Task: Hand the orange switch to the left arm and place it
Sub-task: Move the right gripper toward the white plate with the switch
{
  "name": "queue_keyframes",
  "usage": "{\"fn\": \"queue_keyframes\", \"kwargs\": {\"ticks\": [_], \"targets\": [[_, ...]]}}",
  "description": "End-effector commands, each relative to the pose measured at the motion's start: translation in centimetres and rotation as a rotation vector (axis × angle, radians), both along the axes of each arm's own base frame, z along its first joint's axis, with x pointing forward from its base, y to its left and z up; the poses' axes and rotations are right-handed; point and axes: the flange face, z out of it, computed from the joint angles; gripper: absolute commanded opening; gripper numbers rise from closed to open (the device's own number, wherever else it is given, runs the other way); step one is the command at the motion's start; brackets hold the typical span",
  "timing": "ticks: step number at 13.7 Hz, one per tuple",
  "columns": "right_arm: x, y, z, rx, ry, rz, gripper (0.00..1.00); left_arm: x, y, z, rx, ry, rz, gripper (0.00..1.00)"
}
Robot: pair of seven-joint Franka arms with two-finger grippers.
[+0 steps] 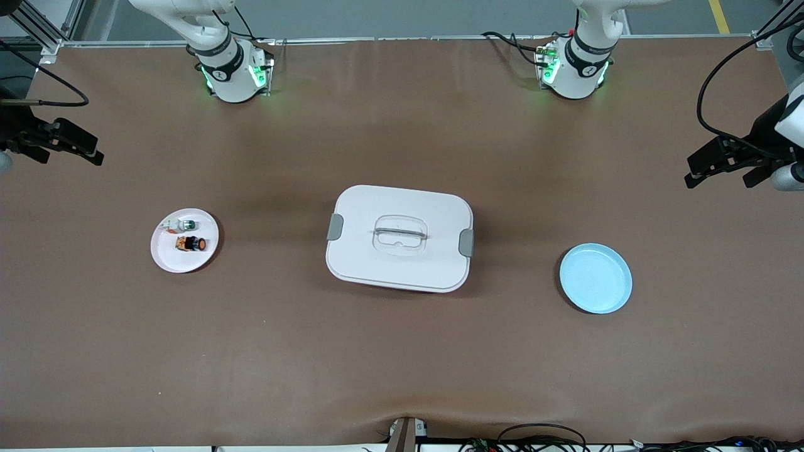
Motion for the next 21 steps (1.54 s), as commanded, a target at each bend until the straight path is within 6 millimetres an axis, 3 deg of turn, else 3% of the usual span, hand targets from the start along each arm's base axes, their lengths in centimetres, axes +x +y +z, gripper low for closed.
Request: {"fn": "queue_keyframes", "kwargs": {"ticks": [1,6,9,11,13,18,21], "targets": [[-0.1,-0.5,-0.1,0.002,0.027,0.02,1.0,-0.5,0.2,0.3,0.011,0.002,-0.015,1.0],[1.2,-0.8,-3.2,-0.004,0.105,0.024,1.0,-0.5,0.2,0.3,0.01,0.002,-0.009,1.0],[3.4,-0.9,-10.4,0.024,0.285,0.02,1.0,-0.5,0.1,0.3,0.01,0.002,-0.006,1.0],[3.8,-1.4,-11.3,0.028,0.306,0.014,1.0,-0.5,0.1,0.3,0.01,0.002,-0.006,1.0],[5.0,-1.7,-14.0,0.029,0.352,0.011,1.0,-0.5,0.1,0.3,0.011,0.002,-0.004,1.0],[5.8,-3.2,-16.6,0.033,0.378,-0.013,1.0,-0.5,0.1,0.3,0.009,0.002,-0.003,1.0],[6.2,-3.0,-18.3,0.035,0.345,-0.025,1.0,-0.5,0.1,0.3,0.009,0.002,-0.002,1.0]]}}
